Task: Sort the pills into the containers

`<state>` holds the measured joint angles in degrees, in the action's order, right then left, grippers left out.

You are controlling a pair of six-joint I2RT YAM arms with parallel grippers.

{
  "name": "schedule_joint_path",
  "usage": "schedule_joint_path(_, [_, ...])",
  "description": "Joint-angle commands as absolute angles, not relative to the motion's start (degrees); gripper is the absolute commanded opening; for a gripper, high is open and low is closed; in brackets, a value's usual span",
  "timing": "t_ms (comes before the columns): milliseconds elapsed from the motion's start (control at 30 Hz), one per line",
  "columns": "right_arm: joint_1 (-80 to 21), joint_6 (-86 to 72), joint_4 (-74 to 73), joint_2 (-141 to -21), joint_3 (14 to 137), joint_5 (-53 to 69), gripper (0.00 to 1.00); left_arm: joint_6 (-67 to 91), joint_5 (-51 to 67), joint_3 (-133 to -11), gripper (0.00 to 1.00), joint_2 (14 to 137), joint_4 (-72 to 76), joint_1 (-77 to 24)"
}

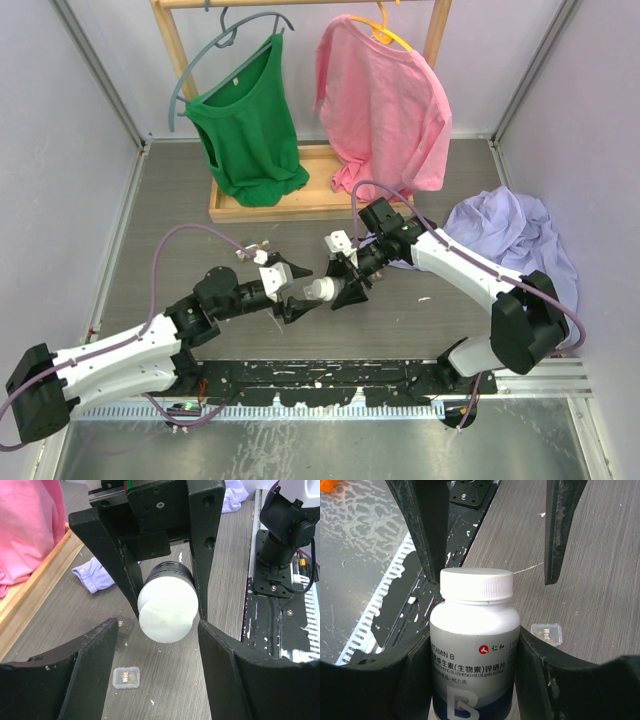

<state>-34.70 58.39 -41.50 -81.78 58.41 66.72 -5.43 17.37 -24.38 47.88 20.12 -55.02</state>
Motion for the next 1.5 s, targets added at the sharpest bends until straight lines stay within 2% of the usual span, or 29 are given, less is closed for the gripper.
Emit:
schedule_joint_path(0, [-34.58, 59.21, -41.5, -81.76, 60.76, 68.1, 0.01, -3.69, 18.25, -27.46, 0.65, 48.32, 24.14, -55.25])
schedule_joint_path(233, [-34.62, 59.24, -41.7, -82.23, 60.82, 68.12, 0.01, -2.18, 18.88, -27.62, 0.56, 49.28, 24.67, -55.26])
schedule_joint_path(533, [-34.67, 59.84, -42.8, -82.79, 61.34, 68.13, 0.01, -1.16, 19.51, -28.14, 0.56, 50.51, 24.73, -55.27])
schedule_joint_path(733, [-34.65, 59.91, -42.87, -82.88, 61.29, 67.98, 0.01, -0.52, 19.62, -28.27, 0.51, 50.85, 24.92, -55.2])
schedule_joint_path(800, [-34.72, 60.02, -42.89, -82.88, 61.33, 67.89, 0.01, 0.12, 19.77, -28.3, 0.43, 50.82, 25.02, -55.21])
schedule_joint_path(867, [-34.67, 59.99, -42.89, -82.88, 61.34, 67.77, 0.01, 1.17, 20.09, -28.29, 0.3, 50.6, 24.96, -55.28])
schedule_joint_path(933, [-34.71, 59.98, -42.89, -82.92, 61.34, 67.56, 0.01, 3.35, 19.81, -28.2, 0.1, 50.12, 24.52, -55.23])
schedule_joint_path(1000, [-34.67, 59.95, -42.89, -82.93, 61.42, 67.15, 0.01, 7.03, 18.47, -28.15, 0.0, 49.29, 23.53, -55.21])
schedule_joint_path(1267, [-34.61, 53.32, -38.45, -83.73, 61.35, 63.48, 0.01, 45.42, -0.51, -26.06, 0.0, 43.56, 12.22, -55.2])
schedule_joint_path(1467, [-34.58, 50.16, -36.1, -84.37, 60.84, 64.3, 0.01, 62.44, -3.89, -25.97, 0.0, 42.37, 6.99, -55.31])
